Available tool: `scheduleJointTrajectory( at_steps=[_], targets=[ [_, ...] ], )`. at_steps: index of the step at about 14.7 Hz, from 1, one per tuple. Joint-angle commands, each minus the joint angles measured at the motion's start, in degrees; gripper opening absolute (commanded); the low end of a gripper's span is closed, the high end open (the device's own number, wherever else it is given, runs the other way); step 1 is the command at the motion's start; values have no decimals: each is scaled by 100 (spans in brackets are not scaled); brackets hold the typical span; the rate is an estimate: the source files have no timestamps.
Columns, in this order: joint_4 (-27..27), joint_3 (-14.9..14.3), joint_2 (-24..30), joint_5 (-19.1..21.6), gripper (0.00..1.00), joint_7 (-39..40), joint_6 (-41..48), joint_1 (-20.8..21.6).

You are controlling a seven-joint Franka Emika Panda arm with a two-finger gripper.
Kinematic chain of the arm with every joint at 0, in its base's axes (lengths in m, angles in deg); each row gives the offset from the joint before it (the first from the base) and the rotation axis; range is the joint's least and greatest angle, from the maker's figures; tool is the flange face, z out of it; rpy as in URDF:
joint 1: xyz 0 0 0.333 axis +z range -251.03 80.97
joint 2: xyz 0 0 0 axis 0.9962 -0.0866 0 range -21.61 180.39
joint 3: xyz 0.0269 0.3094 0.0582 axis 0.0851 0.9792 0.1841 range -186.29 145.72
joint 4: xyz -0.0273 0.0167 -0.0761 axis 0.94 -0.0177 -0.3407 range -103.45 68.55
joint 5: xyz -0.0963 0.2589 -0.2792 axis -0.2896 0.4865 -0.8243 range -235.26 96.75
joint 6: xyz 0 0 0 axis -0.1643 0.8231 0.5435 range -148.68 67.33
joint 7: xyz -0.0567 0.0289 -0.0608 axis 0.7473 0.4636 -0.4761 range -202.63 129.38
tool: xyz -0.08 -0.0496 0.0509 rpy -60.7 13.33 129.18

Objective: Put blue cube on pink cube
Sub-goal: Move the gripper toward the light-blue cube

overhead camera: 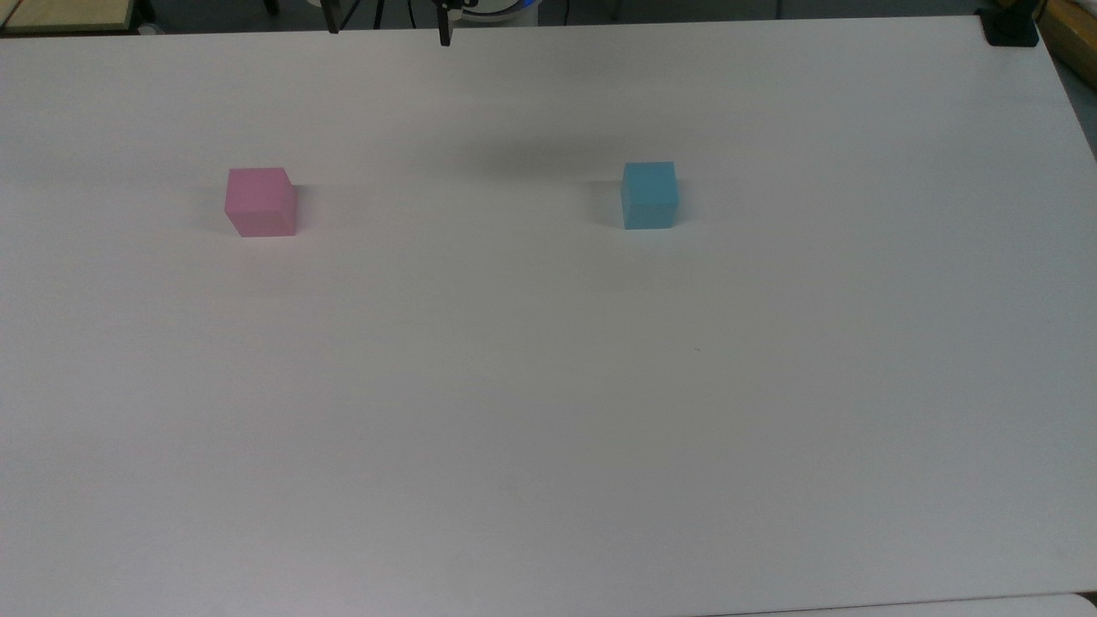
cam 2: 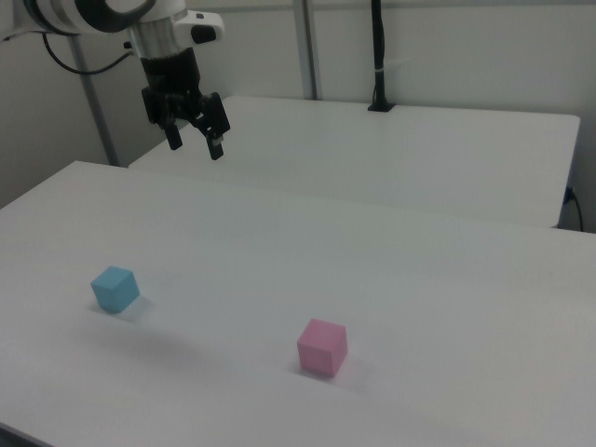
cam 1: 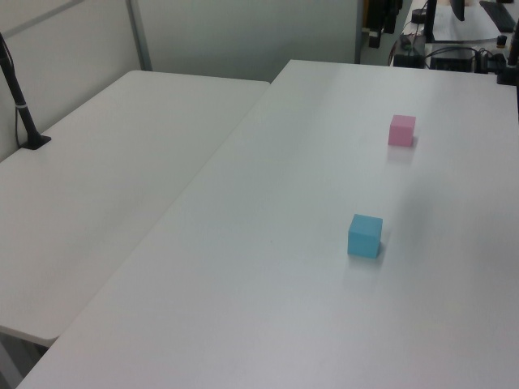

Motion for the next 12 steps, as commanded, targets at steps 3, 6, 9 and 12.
scheduleJointTrajectory(
  at_steps=[3,6,9,12],
  targets=[
    [-30,-141,34,85,100,-38,-32,80],
    [-30,-141,26,85,100,-29,-58,80],
    [-56,-132,34,94,100,-64,-50,115],
    [-135,-62,60,94,100,-82,-67,185]
  ],
)
